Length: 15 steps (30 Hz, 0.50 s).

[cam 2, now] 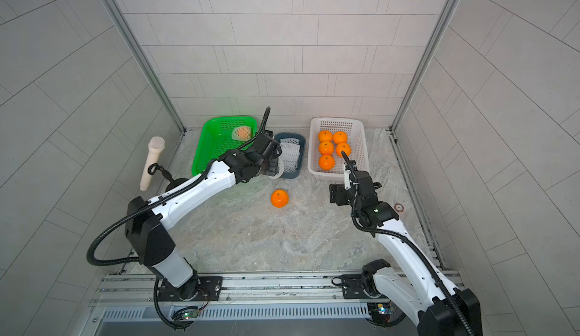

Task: Remove foam nets from oranges
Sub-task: Place the foam net into the storage box.

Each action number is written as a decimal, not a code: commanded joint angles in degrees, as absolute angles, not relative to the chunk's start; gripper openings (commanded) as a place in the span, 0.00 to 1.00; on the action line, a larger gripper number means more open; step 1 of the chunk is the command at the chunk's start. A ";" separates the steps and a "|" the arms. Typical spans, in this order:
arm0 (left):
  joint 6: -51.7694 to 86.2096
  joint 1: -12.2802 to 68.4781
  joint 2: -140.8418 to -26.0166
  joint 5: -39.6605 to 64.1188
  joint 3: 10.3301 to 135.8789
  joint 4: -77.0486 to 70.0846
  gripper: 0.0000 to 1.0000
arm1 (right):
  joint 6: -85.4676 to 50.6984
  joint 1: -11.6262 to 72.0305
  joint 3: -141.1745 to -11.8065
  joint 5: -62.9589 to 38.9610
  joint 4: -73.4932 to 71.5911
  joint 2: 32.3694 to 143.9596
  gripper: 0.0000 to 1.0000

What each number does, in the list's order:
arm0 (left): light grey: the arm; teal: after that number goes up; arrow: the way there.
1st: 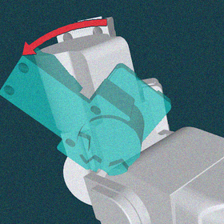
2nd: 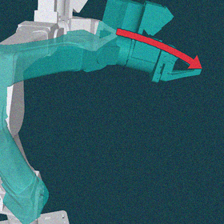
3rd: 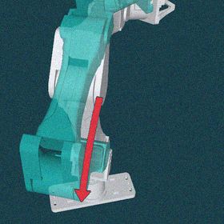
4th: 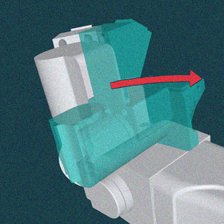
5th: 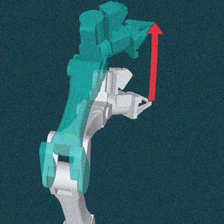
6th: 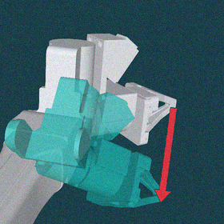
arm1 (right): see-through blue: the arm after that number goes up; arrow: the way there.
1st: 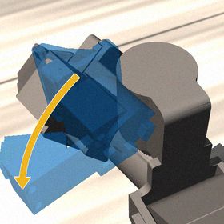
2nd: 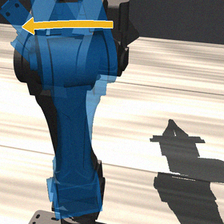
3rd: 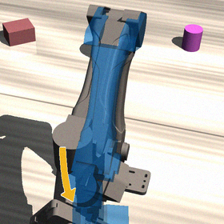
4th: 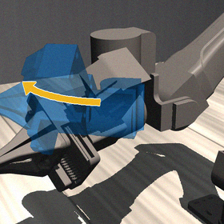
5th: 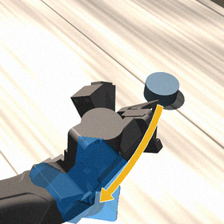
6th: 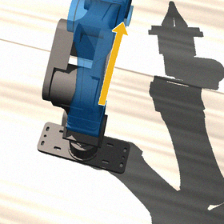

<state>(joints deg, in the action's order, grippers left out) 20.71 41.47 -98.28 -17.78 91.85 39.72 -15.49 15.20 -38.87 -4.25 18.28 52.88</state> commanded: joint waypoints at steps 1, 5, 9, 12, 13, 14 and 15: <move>18.30 41.13 -102.26 -24.85 96.56 43.47 0.01 | -15.83 14.95 -37.92 -3.87 19.16 51.81 0.90; 17.24 40.67 -107.63 -28.10 101.68 44.98 0.02 | -15.93 14.94 -37.88 -4.11 19.08 51.57 0.90; 16.08 40.00 -113.22 -31.04 106.86 46.26 0.02 | -16.17 14.93 -37.62 -4.99 19.07 51.30 0.90; 15.17 39.73 -117.15 -31.86 110.01 46.71 0.02 | -16.35 14.94 -37.29 -5.39 18.90 51.00 0.90; 15.02 39.65 -118.32 -31.90 111.11 46.83 0.02 | -16.49 14.94 -37.31 -5.45 18.89 50.94 0.90; 14.86 39.59 -119.35 -32.14 111.91 47.09 0.02 | -16.46 14.90 -37.18 -5.66 18.90 50.92 0.90; 14.77 39.56 -120.82 -32.93 113.43 47.76 0.02 | -16.47 14.94 -37.18 -5.70 18.89 50.97 0.90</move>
<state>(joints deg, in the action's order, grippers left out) 15.62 39.97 -118.98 -29.28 109.93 44.86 -15.75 15.20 -37.54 -5.21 18.28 51.99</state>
